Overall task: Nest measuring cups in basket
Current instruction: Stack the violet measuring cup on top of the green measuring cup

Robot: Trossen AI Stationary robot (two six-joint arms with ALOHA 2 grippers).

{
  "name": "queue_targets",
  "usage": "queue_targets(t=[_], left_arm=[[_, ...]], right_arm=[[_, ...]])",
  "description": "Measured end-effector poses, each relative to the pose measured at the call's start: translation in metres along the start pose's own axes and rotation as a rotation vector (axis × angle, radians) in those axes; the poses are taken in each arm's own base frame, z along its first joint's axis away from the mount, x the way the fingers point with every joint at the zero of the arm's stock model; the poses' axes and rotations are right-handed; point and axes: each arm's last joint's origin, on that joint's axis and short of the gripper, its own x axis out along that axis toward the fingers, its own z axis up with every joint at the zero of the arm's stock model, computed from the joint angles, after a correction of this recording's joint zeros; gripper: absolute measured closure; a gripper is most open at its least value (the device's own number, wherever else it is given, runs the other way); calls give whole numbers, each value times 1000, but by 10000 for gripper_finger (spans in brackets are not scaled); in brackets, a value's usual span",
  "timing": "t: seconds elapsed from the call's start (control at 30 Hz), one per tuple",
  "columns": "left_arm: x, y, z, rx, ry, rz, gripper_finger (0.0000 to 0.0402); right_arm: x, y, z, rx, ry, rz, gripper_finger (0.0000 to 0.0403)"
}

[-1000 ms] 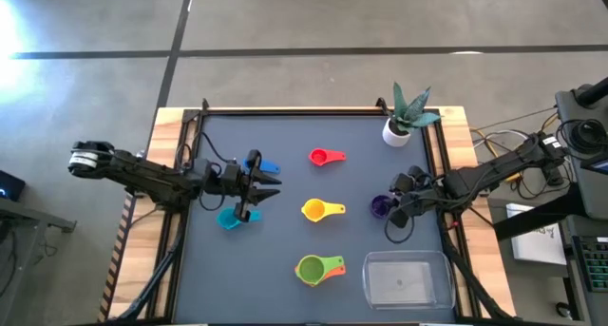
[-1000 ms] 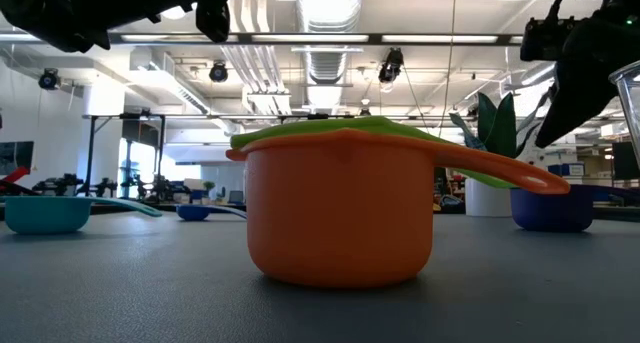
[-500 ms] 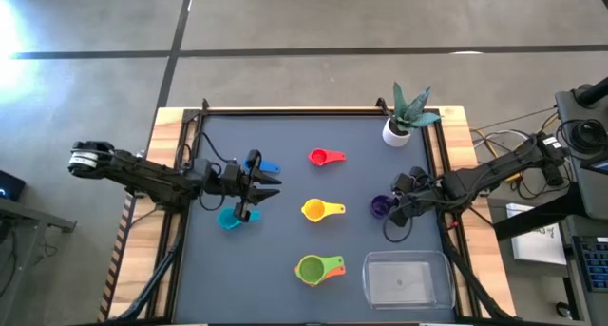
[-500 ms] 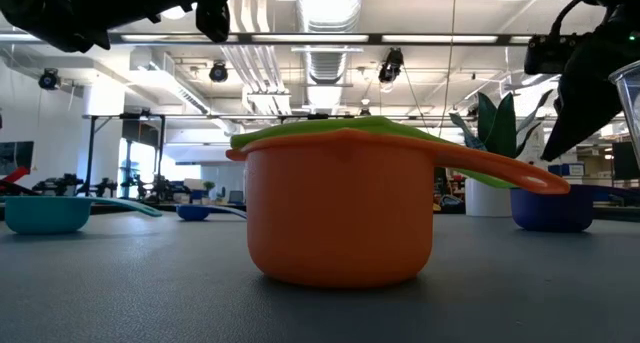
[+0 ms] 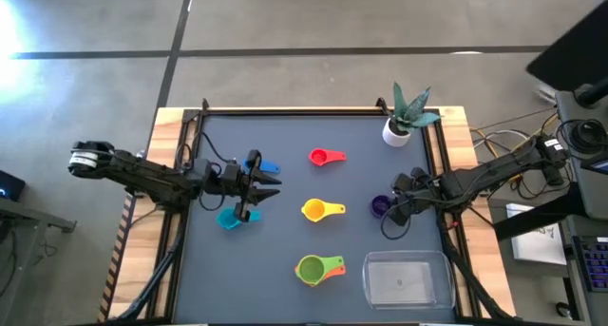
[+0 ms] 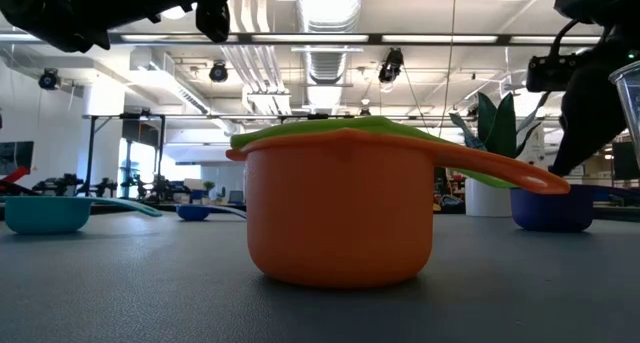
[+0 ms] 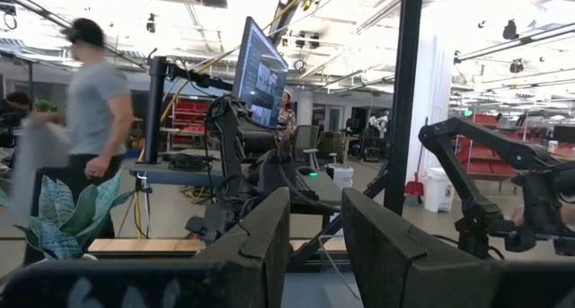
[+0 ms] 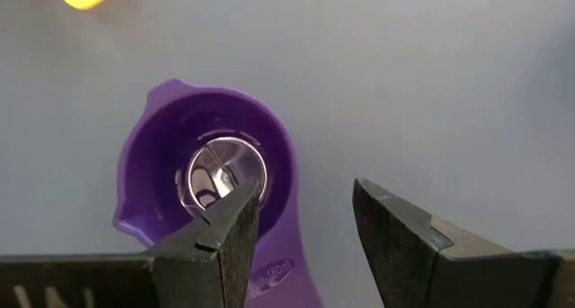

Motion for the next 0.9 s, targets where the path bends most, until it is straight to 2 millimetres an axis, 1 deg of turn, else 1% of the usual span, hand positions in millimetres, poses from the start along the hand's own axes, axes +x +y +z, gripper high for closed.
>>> queue_targets(t=[0.37,0.47,0.53,0.6,0.8,0.9], left_arm=[[0,0,0,1,2,0,316],[0,0,0,1,2,0,316],[0,0,0,1,3,0,316],[0,0,0,1,4,0,316],[0,0,0,2,4,0,316],[0,0,0,2,4,0,316]], right_arm=[[14,1,-7,26,-6,46,232],[17,-1,-11,29,3,36,240],[18,-1,-11,29,4,35,256],[18,-1,-11,29,2,36,281],[18,-1,-11,24,1,37,379],[17,0,-10,24,-1,39,387]])
